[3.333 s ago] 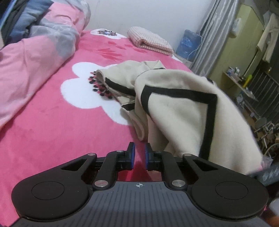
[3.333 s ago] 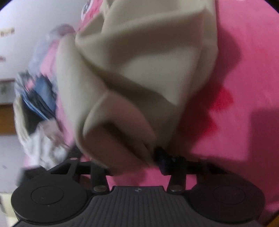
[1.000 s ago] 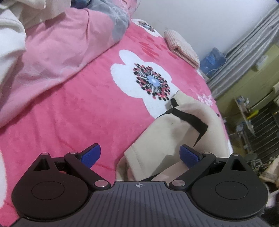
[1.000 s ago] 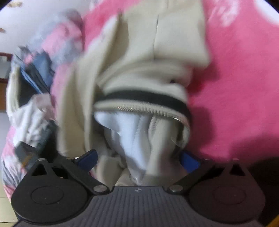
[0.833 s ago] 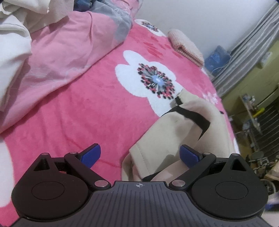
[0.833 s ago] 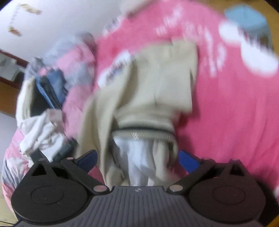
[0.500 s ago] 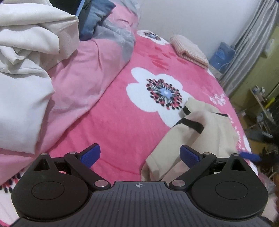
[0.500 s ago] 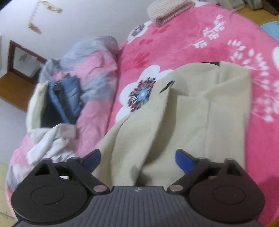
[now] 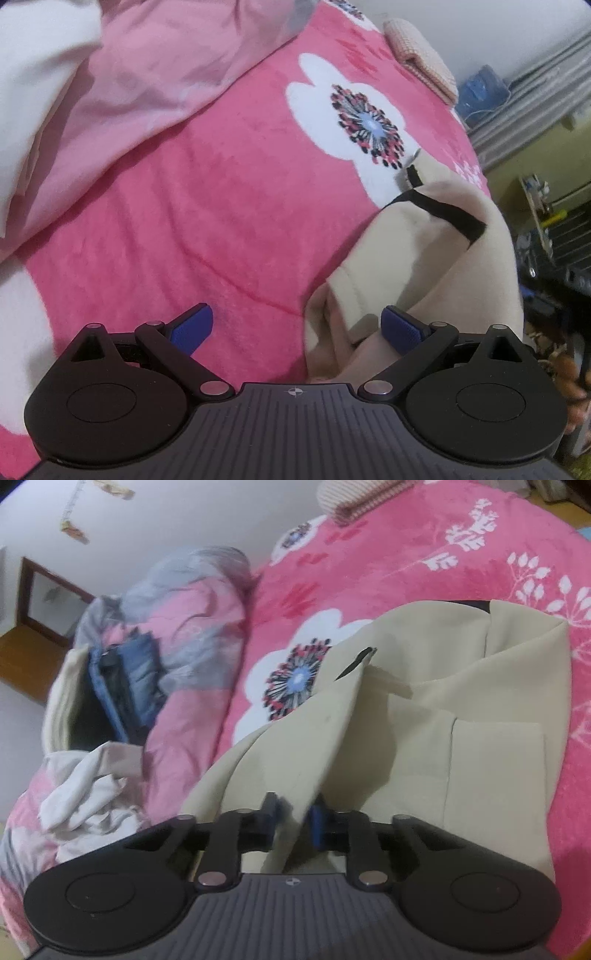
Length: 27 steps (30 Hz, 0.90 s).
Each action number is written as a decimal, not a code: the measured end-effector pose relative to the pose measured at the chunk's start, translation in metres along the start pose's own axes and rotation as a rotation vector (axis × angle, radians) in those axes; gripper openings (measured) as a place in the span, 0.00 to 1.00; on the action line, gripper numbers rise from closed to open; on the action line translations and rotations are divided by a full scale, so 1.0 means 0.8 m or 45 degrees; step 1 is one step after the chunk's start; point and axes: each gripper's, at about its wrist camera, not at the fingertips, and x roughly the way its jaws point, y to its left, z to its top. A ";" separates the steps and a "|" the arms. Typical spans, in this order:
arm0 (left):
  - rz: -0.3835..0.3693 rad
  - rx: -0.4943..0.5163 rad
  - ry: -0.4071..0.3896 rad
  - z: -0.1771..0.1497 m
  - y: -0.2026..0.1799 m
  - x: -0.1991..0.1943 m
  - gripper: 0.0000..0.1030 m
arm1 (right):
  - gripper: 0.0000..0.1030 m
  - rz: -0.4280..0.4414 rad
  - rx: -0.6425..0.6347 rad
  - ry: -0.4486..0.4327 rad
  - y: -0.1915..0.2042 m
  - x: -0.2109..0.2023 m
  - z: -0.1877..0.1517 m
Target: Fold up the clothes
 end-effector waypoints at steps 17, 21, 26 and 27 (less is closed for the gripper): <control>0.144 0.112 0.126 0.000 -0.006 -0.032 0.96 | 0.17 0.197 0.084 -0.187 -0.008 -0.001 0.012; 0.196 0.172 0.083 0.006 -0.008 -0.065 0.96 | 0.17 0.258 0.110 -0.107 -0.012 0.020 0.005; 0.093 0.094 -0.044 0.004 -0.003 -0.089 0.96 | 0.13 0.272 0.055 -0.005 0.000 0.046 -0.011; 0.055 0.067 -0.090 0.003 -0.001 -0.094 0.96 | 0.06 0.265 -0.011 0.013 0.012 0.045 -0.017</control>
